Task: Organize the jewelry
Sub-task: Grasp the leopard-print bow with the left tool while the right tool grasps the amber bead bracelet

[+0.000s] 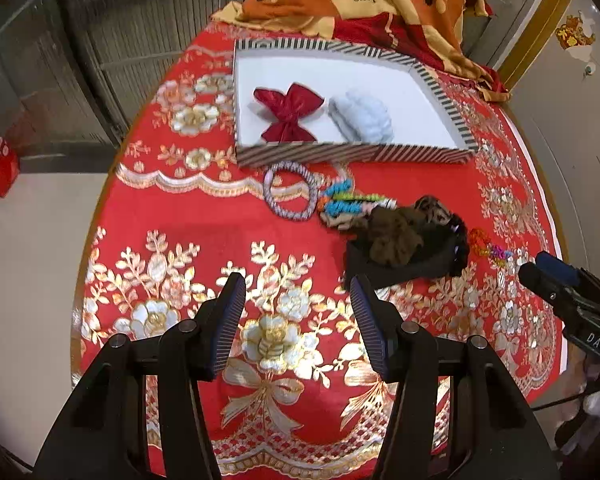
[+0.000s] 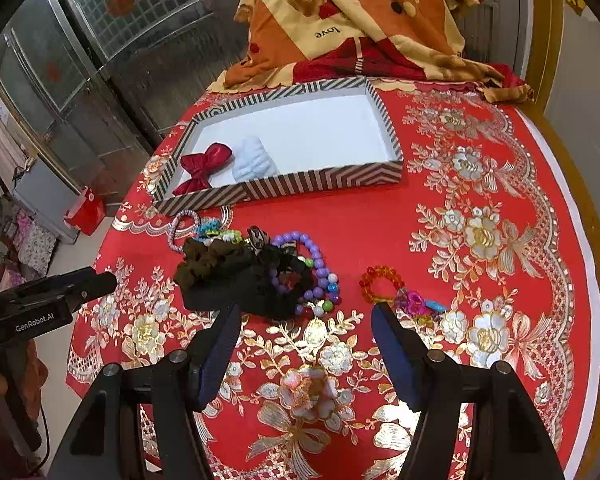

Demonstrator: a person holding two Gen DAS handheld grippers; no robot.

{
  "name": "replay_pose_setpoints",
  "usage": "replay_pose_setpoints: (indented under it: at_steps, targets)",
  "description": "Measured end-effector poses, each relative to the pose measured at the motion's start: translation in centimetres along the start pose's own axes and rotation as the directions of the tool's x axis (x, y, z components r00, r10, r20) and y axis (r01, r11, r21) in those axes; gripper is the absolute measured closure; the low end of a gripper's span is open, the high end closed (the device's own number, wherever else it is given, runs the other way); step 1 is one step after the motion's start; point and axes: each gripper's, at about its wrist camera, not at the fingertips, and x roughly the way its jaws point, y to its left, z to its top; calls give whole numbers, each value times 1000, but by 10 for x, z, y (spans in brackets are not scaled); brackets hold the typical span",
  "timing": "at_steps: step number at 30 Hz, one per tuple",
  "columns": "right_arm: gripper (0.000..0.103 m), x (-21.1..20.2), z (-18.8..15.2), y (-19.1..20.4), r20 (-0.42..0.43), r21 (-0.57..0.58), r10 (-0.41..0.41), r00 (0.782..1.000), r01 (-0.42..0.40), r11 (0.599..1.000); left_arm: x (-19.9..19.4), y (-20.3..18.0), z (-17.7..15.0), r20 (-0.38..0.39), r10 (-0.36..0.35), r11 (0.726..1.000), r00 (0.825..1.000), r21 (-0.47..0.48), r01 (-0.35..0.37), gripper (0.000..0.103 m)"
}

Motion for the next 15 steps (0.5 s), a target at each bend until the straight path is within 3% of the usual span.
replay_pose_setpoints:
  at_steps: [8,12,15]
  targets:
    - [38,13,-10,-29,-33,5,-51,998,51,999,12,4,-1,-41,-66,997,997,-31,65,49]
    - [39,30,-6,-48,-37,6,-78,996,78,997,18,0,3,-51,-65,998,997,-19,64,49]
    - [46,41,1,-58,-43,19,-92,995,93,995,24,5,7,-67,-69,997,995,-45,66,49]
